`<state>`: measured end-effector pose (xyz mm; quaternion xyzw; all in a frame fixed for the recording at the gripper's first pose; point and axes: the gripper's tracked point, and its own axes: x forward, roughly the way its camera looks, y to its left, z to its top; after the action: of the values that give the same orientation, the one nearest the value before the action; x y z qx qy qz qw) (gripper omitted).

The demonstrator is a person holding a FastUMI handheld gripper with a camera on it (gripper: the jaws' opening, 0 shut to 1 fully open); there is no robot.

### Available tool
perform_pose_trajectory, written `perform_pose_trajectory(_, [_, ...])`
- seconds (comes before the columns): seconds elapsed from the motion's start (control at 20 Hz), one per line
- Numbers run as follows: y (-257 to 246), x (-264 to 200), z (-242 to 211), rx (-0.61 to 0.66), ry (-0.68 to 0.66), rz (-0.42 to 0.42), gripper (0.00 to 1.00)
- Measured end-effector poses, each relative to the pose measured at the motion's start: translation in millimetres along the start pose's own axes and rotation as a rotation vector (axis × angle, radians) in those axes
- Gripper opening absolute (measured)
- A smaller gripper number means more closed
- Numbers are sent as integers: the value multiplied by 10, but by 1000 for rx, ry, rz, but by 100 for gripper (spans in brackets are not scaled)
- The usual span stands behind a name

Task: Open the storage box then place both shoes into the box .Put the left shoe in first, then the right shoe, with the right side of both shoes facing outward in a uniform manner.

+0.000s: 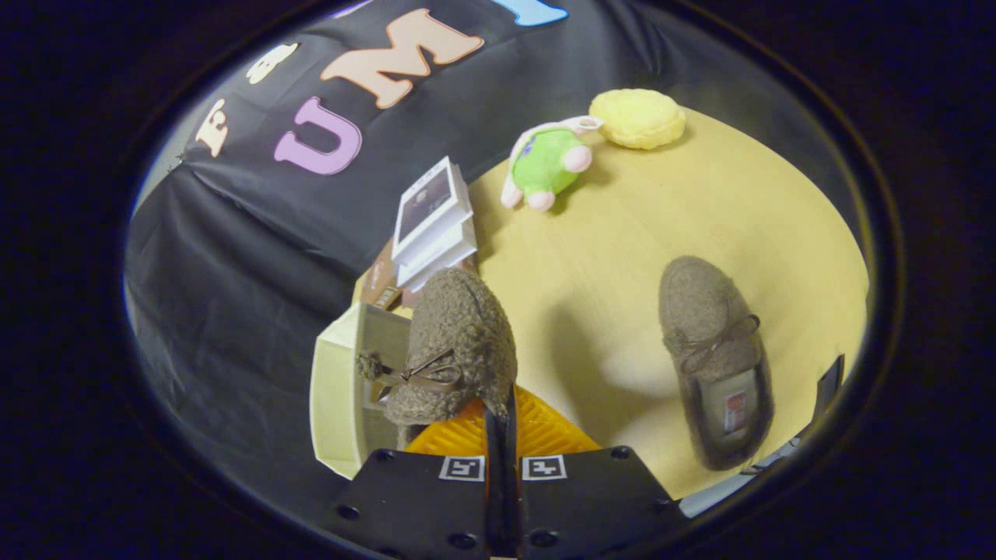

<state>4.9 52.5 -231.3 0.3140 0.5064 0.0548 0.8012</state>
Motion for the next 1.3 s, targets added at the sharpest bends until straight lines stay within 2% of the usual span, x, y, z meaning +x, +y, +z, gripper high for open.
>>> perform_pose_trajectory(0.3, [813, -61, 61, -9, -36, 81, 4])
perform_pose_trajectory(0.65, [1694, 245, -338, -61, 27, 162, 4])
perform_pose_trajectory(0.9, [1939, 673, -668, -77, 80, 132, 4])
perform_pose_trajectory(1.3, [1890, 1405, -1075, -105, 116, -13, 4])
